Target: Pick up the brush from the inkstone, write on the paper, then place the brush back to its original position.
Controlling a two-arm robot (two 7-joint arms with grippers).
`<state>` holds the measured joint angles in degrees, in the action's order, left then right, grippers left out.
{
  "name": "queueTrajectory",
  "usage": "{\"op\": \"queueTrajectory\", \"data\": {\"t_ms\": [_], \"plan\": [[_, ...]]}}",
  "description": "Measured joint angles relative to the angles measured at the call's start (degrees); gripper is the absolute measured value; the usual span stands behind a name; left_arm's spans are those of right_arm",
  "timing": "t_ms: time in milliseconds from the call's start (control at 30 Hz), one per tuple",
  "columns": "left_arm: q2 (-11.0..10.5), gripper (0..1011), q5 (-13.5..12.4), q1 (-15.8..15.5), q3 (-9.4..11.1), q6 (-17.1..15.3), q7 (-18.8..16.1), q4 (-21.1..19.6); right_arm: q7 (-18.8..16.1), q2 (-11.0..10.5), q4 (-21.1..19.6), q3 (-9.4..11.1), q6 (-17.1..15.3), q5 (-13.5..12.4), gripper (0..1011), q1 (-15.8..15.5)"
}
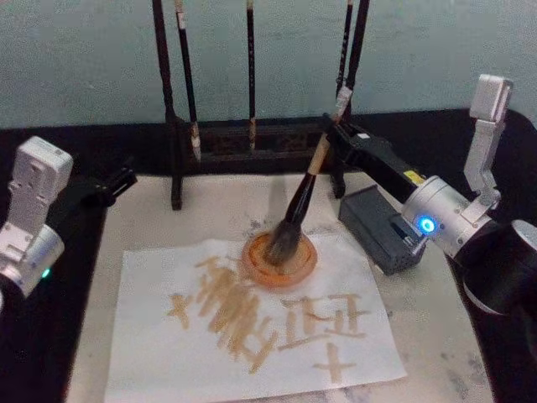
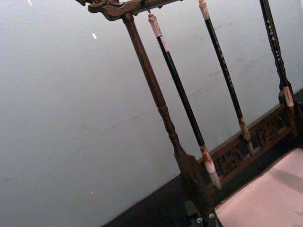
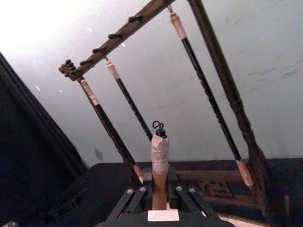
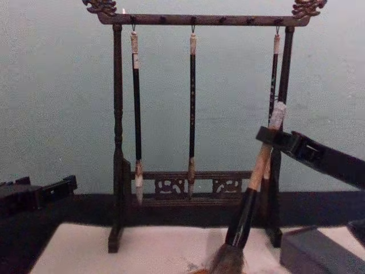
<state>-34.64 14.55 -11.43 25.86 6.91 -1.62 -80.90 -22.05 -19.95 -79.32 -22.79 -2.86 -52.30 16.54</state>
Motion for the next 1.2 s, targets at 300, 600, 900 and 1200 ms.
{"op": "queueTrajectory", "data": {"t_ms": [300,600,900,1200], "plan": [[0.00,1002,0.00,0.00,0.00,0.00,0.00,0.00,1.20,-0.02,0.23,0.82,-0.50,-0.75,195,-0.60],[0.00,1002,0.00,0.00,0.00,0.00,0.00,0.00,3.31,-0.44,0.21,1.44,-1.43,-0.97,195,-1.16],[0.00,1002,0.00,0.00,0.00,0.00,0.00,0.00,4.84,-0.31,1.09,2.16,-2.02,-0.86,199,-1.54],[0.00,1002,0.00,0.00,0.00,0.00,0.00,0.00,5.57,0.34,2.23,3.27,-2.60,-2.23,202,-1.88]]}}
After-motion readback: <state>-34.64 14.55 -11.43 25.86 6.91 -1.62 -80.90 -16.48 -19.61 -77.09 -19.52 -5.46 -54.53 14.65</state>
